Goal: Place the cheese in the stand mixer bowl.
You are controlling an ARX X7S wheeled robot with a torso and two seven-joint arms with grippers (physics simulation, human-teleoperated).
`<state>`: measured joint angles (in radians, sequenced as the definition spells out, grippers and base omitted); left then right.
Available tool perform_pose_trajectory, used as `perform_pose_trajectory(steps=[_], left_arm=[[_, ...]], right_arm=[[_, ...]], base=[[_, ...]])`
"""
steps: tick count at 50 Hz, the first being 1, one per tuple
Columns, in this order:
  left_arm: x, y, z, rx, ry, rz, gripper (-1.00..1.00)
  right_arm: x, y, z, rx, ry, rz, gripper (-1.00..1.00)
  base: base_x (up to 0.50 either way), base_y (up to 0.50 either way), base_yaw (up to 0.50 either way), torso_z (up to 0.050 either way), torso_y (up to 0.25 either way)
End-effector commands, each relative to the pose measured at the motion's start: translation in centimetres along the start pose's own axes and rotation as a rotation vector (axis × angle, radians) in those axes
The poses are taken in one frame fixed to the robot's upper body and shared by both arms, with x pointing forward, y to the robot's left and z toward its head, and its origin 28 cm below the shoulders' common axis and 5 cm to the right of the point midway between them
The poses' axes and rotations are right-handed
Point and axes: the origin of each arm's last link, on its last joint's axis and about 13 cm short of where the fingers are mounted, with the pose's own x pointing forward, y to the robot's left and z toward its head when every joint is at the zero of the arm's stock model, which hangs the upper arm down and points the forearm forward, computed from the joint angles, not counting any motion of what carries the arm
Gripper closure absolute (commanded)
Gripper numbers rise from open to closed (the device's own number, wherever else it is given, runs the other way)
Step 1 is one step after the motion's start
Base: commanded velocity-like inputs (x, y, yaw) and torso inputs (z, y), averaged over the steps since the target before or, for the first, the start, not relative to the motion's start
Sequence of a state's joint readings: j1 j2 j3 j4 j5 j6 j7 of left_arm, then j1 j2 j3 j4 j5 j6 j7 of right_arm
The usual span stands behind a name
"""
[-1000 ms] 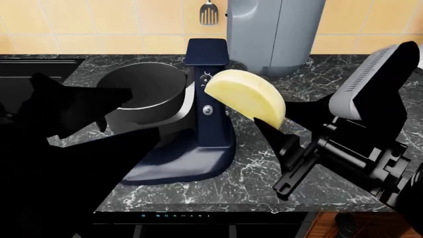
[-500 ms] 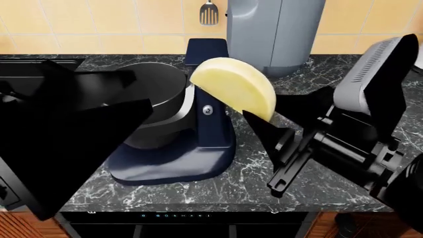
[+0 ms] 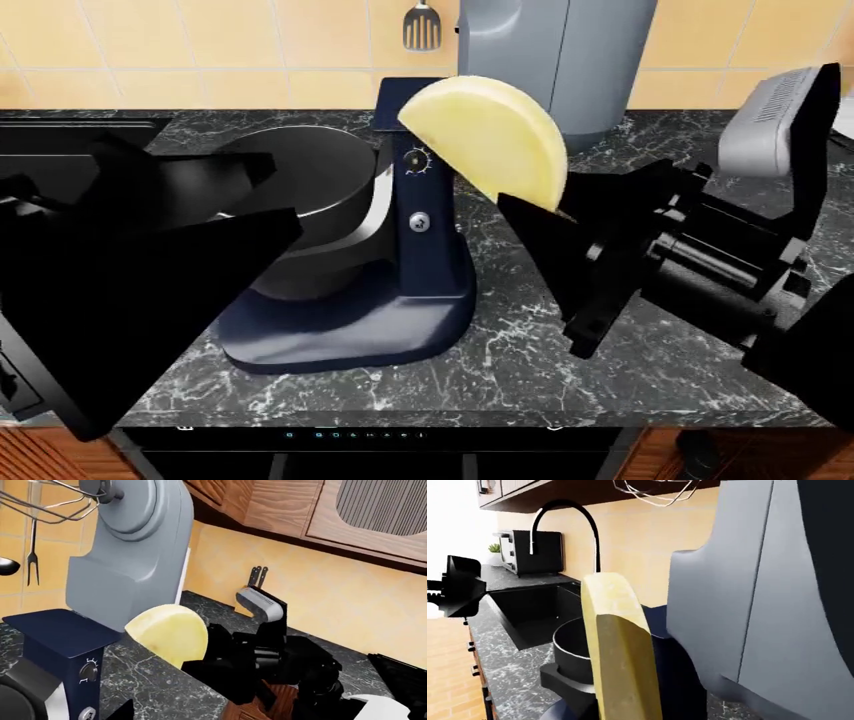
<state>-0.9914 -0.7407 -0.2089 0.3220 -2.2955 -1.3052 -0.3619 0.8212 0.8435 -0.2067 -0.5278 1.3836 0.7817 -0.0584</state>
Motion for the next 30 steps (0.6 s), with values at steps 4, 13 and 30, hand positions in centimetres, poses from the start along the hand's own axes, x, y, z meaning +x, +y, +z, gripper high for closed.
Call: perform_pose_trajectory(steps=[4, 13, 30], left_arm=[[-0.2, 0.1, -0.1, -0.006, -0.015, -0.011, -1.00], [0.0, 0.5, 0.1, -0.005, -0.040, -0.030, -1.00], [0.2, 1.1, -0.1, -0.023, -0.042, -0.032, -1.00]], right_arm=[[0.3, -2.3, -1.7, 0.166, -0.016, 0.034, 1.00], [0.7, -2.4, -2.5, 0.200, 0.005, 0.107, 1.00], [-0.5, -1.5, -2.7, 0.180, -0.044, 0.271, 1.00]], base=[[0.00, 0.00, 0.00, 0.000, 0.000], [0.00, 0.00, 0.00, 0.000, 0.000], [0.00, 0.00, 0.00, 0.000, 0.000]])
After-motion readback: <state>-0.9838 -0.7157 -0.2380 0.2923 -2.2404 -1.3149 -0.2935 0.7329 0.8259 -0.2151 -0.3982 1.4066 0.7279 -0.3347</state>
